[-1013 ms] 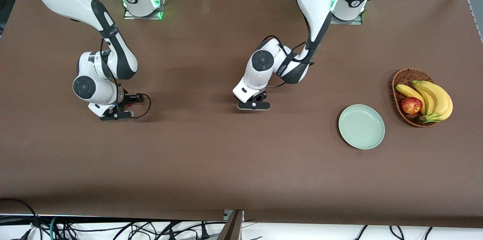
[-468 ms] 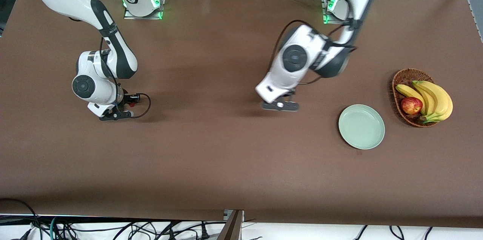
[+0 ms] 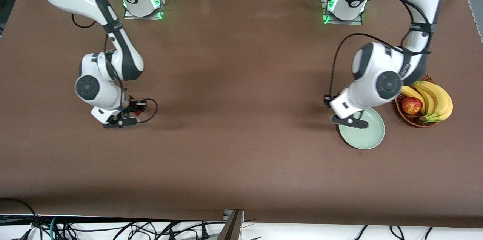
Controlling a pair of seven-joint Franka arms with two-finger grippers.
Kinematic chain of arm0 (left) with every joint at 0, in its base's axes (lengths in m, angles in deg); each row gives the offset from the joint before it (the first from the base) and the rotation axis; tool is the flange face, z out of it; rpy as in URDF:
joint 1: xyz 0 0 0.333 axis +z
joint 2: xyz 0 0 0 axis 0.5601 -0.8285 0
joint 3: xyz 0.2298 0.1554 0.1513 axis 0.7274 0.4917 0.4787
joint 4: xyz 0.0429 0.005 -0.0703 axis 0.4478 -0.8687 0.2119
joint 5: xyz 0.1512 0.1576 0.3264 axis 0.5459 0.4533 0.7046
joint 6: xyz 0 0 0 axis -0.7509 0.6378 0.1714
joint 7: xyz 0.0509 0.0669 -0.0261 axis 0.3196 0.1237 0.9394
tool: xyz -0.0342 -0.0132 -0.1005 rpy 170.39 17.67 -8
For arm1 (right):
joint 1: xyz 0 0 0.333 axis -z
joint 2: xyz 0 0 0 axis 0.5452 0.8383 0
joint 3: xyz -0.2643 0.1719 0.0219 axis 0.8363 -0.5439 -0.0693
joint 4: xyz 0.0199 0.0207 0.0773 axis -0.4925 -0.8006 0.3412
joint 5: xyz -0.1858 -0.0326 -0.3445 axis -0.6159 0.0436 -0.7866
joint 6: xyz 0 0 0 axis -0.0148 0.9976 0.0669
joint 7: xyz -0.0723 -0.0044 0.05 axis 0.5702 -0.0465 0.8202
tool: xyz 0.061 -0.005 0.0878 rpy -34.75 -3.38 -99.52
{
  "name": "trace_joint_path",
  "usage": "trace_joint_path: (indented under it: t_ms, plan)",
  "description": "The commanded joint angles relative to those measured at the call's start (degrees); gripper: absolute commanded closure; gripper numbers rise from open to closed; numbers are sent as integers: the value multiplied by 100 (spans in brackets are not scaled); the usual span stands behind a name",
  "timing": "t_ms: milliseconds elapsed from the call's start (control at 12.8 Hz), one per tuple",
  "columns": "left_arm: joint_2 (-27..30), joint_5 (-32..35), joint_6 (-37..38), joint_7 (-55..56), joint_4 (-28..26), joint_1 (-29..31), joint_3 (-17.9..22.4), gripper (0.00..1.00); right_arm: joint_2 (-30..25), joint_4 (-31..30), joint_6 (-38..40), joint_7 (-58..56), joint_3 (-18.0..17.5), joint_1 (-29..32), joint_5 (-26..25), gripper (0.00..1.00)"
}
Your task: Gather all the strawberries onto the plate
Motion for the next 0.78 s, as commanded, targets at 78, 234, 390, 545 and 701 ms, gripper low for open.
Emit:
trace_joint_path:
  t_ms: [78,234,390,545,701]
  plan:
    - [-144,14,-963,-1276,-615,167,430,100,390,798,204,1140,-16,-908,110,93]
    - [-318,-12,-1159,-1628,-688,298,606,100,828,1454,196,2280,-34,-1627,364,93]
    - [-390,-48,-1282,-2058,-670,317,633,90,1461,2246,169,3458,-34,-2322,418,93]
    - [-312,-48,-1230,-2498,-644,204,729,2,2006,2985,134,4217,-34,-2807,418,93]
    - [-93,-13,-1186,-2465,-547,-130,879,0,2306,3330,-58,4500,-34,-3159,418,92]
